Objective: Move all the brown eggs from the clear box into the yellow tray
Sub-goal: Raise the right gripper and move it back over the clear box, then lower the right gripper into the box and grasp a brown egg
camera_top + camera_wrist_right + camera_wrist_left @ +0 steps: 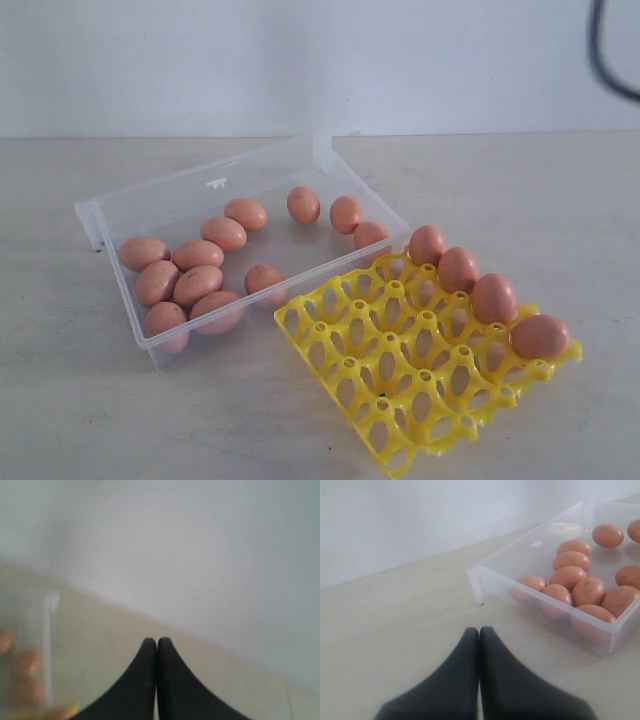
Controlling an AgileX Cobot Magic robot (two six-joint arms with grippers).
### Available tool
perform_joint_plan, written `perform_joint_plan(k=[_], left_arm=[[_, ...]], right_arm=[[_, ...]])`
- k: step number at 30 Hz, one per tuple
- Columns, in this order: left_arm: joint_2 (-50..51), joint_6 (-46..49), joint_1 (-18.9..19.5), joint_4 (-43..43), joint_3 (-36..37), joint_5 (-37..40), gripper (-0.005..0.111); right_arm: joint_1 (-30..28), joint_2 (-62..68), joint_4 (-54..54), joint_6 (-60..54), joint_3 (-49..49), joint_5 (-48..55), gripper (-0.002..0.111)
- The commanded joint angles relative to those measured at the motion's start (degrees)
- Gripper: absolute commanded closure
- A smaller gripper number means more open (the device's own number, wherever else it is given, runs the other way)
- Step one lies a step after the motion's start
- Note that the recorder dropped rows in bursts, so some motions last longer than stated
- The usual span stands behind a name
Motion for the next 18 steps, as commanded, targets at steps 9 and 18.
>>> perform_joint_plan(k=[9,18], left_arm=[[-0.11,0.02,0.04,-0.45,-0.05,-0.48,0.111],[-0.11,0.02,0.04,-0.45,-0.05,-0.48,0.111]], right_arm=[[0.37,35.74,59.34,-32.91,-31.09,18.96,0.108],[0.37,47.63,59.34,-37.16,-36.25,20.84,0.108]])
